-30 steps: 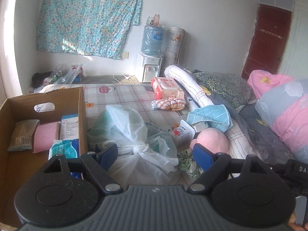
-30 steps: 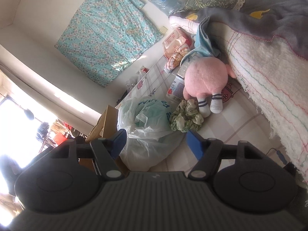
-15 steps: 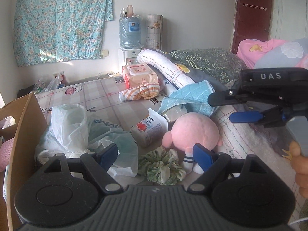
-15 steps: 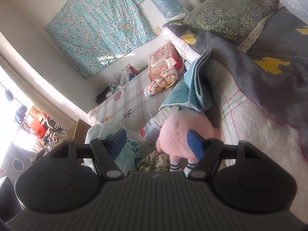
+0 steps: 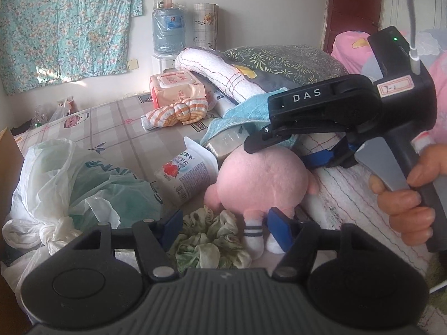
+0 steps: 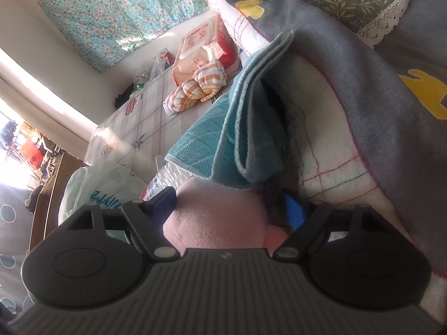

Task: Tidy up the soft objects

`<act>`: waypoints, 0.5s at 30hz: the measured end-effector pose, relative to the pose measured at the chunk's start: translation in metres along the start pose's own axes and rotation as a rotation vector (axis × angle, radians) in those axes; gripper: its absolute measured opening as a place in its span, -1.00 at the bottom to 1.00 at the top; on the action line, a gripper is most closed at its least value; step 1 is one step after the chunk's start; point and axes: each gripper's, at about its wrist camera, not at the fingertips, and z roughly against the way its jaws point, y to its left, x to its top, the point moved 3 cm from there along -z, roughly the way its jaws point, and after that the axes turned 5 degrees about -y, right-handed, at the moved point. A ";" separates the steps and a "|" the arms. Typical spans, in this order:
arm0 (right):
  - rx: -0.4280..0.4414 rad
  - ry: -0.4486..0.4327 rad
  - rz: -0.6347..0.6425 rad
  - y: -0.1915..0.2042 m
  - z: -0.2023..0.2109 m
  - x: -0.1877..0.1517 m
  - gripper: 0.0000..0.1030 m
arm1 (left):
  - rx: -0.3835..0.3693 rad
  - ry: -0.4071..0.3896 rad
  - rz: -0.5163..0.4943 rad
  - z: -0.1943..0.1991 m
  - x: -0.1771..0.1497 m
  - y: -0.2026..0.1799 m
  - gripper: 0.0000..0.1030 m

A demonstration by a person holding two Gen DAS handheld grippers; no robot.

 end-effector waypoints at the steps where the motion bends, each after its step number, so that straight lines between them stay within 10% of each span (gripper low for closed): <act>1: 0.028 0.015 -0.017 0.000 0.000 -0.001 0.57 | -0.004 0.004 0.001 -0.001 0.000 -0.001 0.30; 15: 0.326 0.029 -0.168 0.028 0.034 -0.023 0.57 | 0.005 0.005 -0.038 0.003 0.001 -0.013 0.49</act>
